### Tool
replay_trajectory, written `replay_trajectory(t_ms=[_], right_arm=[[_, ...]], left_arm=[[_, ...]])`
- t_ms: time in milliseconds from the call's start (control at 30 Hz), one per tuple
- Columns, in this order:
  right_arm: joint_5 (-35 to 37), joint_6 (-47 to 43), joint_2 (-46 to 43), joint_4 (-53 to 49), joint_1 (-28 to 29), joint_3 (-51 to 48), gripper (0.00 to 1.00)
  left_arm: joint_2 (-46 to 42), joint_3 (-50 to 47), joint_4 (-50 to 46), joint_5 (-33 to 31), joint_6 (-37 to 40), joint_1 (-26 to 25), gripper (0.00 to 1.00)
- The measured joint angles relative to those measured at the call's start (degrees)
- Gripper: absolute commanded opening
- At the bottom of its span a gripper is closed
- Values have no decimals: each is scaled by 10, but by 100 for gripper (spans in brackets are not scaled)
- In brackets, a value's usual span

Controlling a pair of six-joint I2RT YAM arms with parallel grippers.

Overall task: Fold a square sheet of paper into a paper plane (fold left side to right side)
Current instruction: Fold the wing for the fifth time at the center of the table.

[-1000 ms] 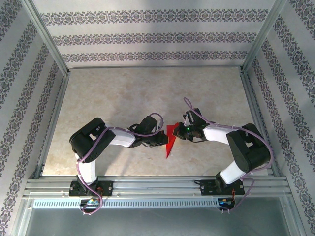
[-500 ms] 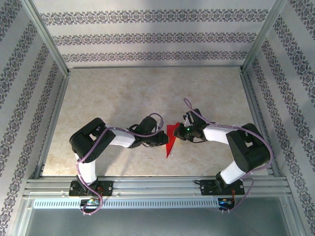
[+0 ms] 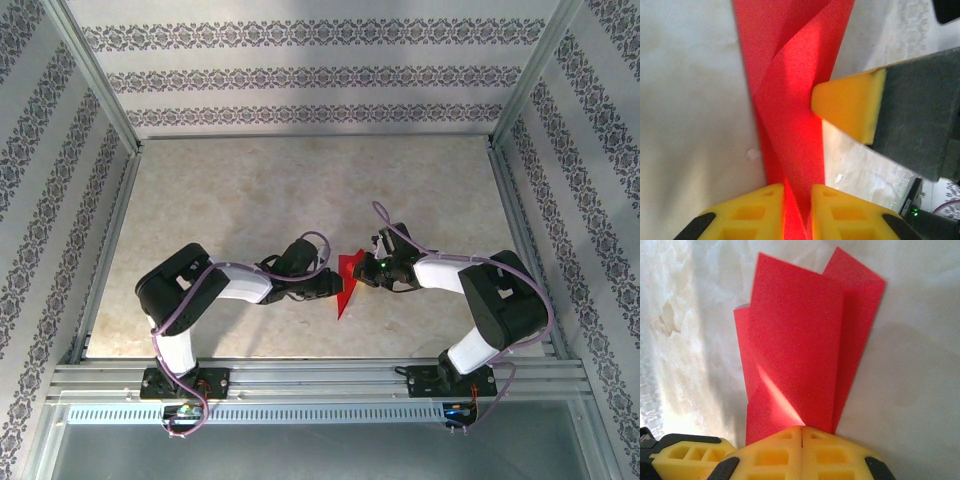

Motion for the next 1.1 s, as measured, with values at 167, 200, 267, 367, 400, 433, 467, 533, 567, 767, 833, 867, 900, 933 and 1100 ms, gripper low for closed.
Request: replay_trajectory(t_ms=[167,200,267,367,400,433,467,533,567,767,833,867,900,933,1100], right_arm=[[-6,-2,0,5,-3,-3,0],[-6,-3,0,5,-3,-3,0],[-7,-5,0,5,-3,-3,0],[-7,-9,0,5,-3,-3,0],[-7,-9,1,6,-3,-3,0],[-8,-10,1,6,-3,-3,0],[-8,-11,2,7,-4,-3,0],[-10,-11,3,9,-4,-3,0],[-10,-11,4,10,-4,-3,0],[-16,-11,8,18,-4,-3,0],[-17,-11,9,19,-4,-3,0],[-17,-11,9,19,-3,-3,0],[-17,-11,9,20,-3,-3,0],[-17,-11,9,20,-3,-3,0],[-17,-11,10,20,-3,-3,0]], left_arm=[[-59,-18,-73,-19,11,6,24],[-73,-18,-86,-22,13,7,23],[-98,-18,-104,-23,16,8,19],[-121,-18,-117,-19,21,8,15],[-125,-18,-120,-17,23,8,14],[-127,-17,-124,-14,23,8,14],[-127,-14,-127,-8,24,7,14],[-126,-5,-134,3,25,7,13],[-124,2,-135,11,25,7,12],[-84,58,-130,48,25,2,12],[-65,70,-128,58,25,-1,12],[-55,72,-125,63,25,-2,12],[-48,73,-122,67,25,-3,12],[-39,73,-118,70,24,-4,12],[-13,71,-115,74,22,-8,12]])
